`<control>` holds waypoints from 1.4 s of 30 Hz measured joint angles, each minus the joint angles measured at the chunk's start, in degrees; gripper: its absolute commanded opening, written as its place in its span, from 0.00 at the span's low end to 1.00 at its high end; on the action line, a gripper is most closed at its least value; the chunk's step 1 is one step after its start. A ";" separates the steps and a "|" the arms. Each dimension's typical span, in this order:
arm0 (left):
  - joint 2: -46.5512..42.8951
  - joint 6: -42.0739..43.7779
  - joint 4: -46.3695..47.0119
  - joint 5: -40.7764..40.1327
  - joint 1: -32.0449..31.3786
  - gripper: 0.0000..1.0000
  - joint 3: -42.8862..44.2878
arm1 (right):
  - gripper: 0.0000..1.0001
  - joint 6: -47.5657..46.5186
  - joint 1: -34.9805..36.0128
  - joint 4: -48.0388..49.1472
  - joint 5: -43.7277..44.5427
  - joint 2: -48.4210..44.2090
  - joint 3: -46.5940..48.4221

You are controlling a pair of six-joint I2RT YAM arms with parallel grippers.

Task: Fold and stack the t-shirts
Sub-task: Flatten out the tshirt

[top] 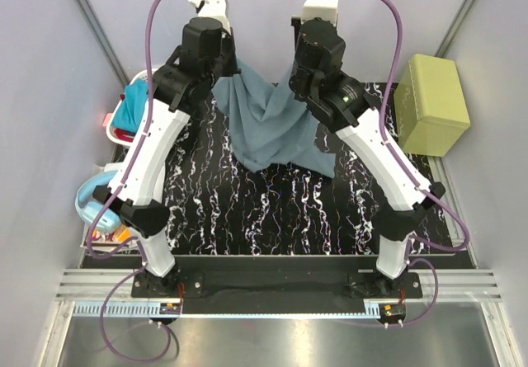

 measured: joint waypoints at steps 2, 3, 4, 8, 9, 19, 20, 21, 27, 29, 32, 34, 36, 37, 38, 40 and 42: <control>0.63 -0.02 -0.02 1.05 0.37 0.00 1.31 | 0.00 -1.05 0.28 0.70 -1.27 0.79 2.10; 0.61 -0.02 -0.02 1.40 0.50 0.00 1.79 | 0.00 -1.51 0.52 1.09 -1.44 0.79 2.67; 0.48 -0.02 0.04 1.49 0.52 0.00 2.16 | 0.00 -1.95 0.81 1.55 -1.44 0.74 3.34; -1.66 -0.09 0.35 2.47 0.44 0.00 1.81 | 0.00 -2.97 3.21 3.23 -0.72 -0.83 2.69; -2.62 -0.13 0.59 2.64 0.35 0.00 0.74 | 0.00 -2.91 4.00 3.67 -0.33 -1.77 1.03; -18.01 -3.34 5.70 4.17 0.26 0.00 -38.88 | 0.00 8.22 8.28 -2.21 1.86 -14.34 -29.73; -18.49 -3.85 5.55 4.37 0.26 0.00 -41.94 | 0.00 9.97 8.28 -3.89 1.84 -14.93 -31.12; -18.78 -4.31 5.68 4.66 0.26 0.00 -44.09 | 0.00 11.43 8.28 -5.35 1.81 -15.32 -31.91; -24.87 -7.80 6.08 7.30 -0.02 0.00 -56.15 | 0.00 21.59 11.47 -15.80 2.45 -19.61 -32.68; -28.35 -8.72 5.86 7.63 -0.52 0.01 -58.10 | 0.00 25.49 14.01 -20.06 3.19 -21.40 -32.50; -32.59 -9.73 5.84 8.17 -1.11 0.05 -59.43 | 0.00 32.92 16.39 -27.80 2.80 -22.82 -31.82; -34.71 -10.54 5.99 8.74 -1.53 0.09 -60.61 | 0.00 39.23 16.70 -33.59 1.79 -23.37 -32.00; -35.98 -11.37 5.86 9.25 -2.03 0.11 -62.25 | 0.00 44.94 16.90 -38.01 0.83 -24.20 -34.14; -36.44 -11.91 5.81 9.49 -2.40 0.13 -63.41 | 0.00 47.63 17.18 -40.26 -0.02 -24.74 -35.76; -36.61 -12.37 5.64 9.73 -2.82 0.13 -64.48 | 0.00 50.18 17.46 -42.18 -0.92 -25.27 -37.62; -36.59 -13.18 5.33 10.12 -3.85 0.13 -66.42 | 0.00 54.90 17.97 -45.75 -3.02 -26.10 -41.48; -36.59 -14.01 4.83 10.56 -5.09 0.13 -68.37 | 0.00 58.51 18.21 -48.46 -5.20 -26.36 -44.46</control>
